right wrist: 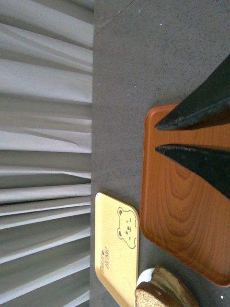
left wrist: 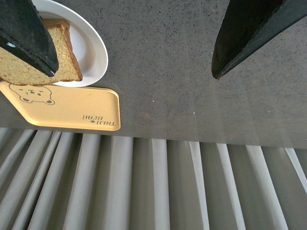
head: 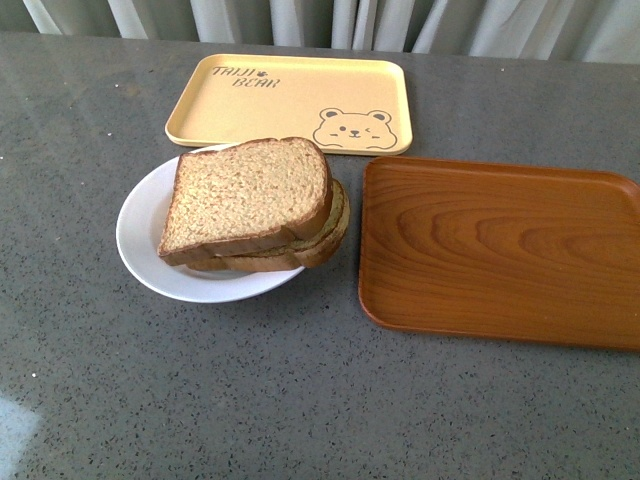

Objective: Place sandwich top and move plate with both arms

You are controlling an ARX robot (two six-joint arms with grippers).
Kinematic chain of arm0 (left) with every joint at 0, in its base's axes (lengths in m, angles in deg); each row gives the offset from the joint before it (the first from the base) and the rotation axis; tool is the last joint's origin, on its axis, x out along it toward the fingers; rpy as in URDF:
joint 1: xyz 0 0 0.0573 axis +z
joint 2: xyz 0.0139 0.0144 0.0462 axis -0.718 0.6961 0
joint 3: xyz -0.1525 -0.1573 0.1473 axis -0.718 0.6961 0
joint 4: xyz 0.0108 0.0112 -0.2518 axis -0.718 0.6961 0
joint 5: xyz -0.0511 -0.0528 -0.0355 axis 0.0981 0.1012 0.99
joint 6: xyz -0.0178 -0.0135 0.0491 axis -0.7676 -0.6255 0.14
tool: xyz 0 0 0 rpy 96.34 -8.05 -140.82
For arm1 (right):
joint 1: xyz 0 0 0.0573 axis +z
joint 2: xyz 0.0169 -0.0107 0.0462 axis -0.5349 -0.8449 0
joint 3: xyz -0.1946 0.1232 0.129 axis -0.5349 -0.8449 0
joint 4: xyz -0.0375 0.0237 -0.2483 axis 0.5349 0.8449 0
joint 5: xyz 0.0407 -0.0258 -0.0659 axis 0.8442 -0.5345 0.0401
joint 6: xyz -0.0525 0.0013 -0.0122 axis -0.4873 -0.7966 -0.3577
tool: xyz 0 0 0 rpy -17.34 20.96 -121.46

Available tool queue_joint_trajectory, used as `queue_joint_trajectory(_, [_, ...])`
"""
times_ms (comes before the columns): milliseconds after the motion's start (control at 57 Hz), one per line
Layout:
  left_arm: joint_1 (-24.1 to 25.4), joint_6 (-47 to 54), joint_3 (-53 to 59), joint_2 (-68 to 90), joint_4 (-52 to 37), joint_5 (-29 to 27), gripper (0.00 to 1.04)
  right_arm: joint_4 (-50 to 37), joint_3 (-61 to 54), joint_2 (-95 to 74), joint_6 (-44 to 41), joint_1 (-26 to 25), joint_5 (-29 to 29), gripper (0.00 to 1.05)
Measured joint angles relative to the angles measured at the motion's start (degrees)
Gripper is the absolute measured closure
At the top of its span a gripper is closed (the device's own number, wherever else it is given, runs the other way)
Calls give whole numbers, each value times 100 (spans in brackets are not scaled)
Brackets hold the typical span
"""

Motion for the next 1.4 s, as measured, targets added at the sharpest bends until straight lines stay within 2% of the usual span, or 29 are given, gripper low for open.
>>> queue_joint_trajectory(70, [9,-2,-4,7,11,52,9,0,0,0,0,0,0,78])
queue_joint_trajectory(105, [179,-197,-118,166,330,654,9,2,0,0,2,0,-2,73])
queue_joint_trajectory(140, [549,-503,-415,632,1005,1779,9,2,2,0,0,0,-9,66])
queue_joint_trajectory(158, [680,-669,-525,935,1176,2140,9,2,0,0,0,0,0,62])
queue_joint_trajectory(175, [785,-909,-599,1338,1189,2787,9,2,0,2,0,0,11,57])
queue_joint_trajectory(245, [804,-1298,-645,2100,785,3512,9,2,0,7,0,0,2,45])
queue_joint_trajectory(280, [774,-1425,-664,2479,444,3670,9,2,2,4,0,0,7,39])
queue_joint_trajectory(351, [745,-1582,-713,3136,-205,3711,9,4,0,4,0,0,2,29])
queue_joint_trajectory(421, [673,-1794,-868,4374,-1392,3683,9,4,0,9,0,0,2,13])
queue_joint_trajectory(456, [645,-1825,-918,4717,-1703,3689,9,4,2,9,2,0,2,9])
queue_joint_trajectory(473, [610,-1895,-999,5193,-2103,3687,9,4,0,9,2,0,2,8])
queue_joint_trajectory(614, [568,-2199,-1392,7027,-3471,3661,9,4,0,9,0,0,4,9])
queue_joint_trajectory(701, [568,-2343,-1711,8002,-4015,3606,9,4,0,9,0,0,2,9])
queue_joint_trajectory(964, [579,-2673,-2544,9890,-4653,3377,9,7,0,9,0,0,2,9])
queue_joint_trajectory(1402, [472,-3014,-3058,11136,-4841,3082,9,7,0,9,0,0,4,9])
